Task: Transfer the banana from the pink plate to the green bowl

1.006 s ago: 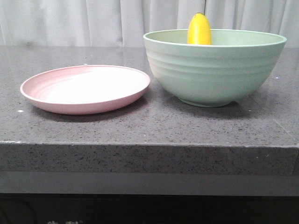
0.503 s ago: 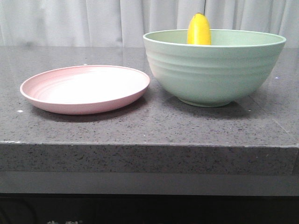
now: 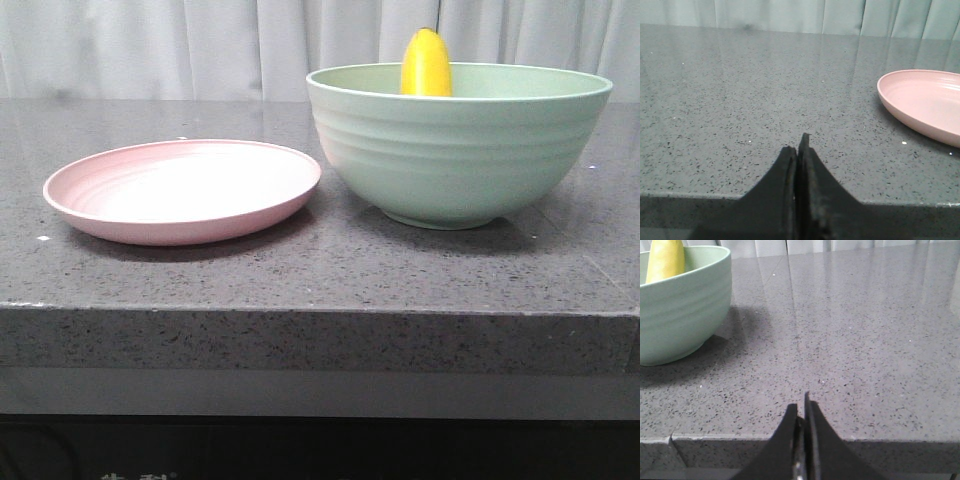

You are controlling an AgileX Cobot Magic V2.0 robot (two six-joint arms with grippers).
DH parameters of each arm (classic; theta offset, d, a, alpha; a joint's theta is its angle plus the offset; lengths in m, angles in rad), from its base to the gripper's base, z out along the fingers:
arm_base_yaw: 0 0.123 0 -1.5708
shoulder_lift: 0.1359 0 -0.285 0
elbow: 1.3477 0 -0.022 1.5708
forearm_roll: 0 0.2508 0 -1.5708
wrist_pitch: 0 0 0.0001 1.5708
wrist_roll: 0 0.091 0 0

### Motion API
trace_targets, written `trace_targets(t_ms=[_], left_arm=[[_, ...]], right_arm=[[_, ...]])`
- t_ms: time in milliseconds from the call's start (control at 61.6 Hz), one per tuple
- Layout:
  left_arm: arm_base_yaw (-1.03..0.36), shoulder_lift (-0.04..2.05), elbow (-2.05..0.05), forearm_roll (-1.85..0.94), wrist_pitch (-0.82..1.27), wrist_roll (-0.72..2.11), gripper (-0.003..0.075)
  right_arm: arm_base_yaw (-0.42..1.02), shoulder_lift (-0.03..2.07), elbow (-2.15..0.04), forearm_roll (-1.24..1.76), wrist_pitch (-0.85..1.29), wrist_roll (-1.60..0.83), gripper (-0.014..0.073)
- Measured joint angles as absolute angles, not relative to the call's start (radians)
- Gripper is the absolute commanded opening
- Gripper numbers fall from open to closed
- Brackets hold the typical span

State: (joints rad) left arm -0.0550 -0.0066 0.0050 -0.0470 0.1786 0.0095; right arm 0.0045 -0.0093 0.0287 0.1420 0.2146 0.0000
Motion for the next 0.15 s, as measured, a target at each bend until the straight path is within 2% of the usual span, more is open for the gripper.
trace_targets(t_ms=[146], left_arm=[[-0.055, -0.007, 0.005, -0.047, 0.179, 0.010, -0.0018]], right_arm=[[0.005, -0.009, 0.029, 0.142, 0.215, 0.000, -0.0068]])
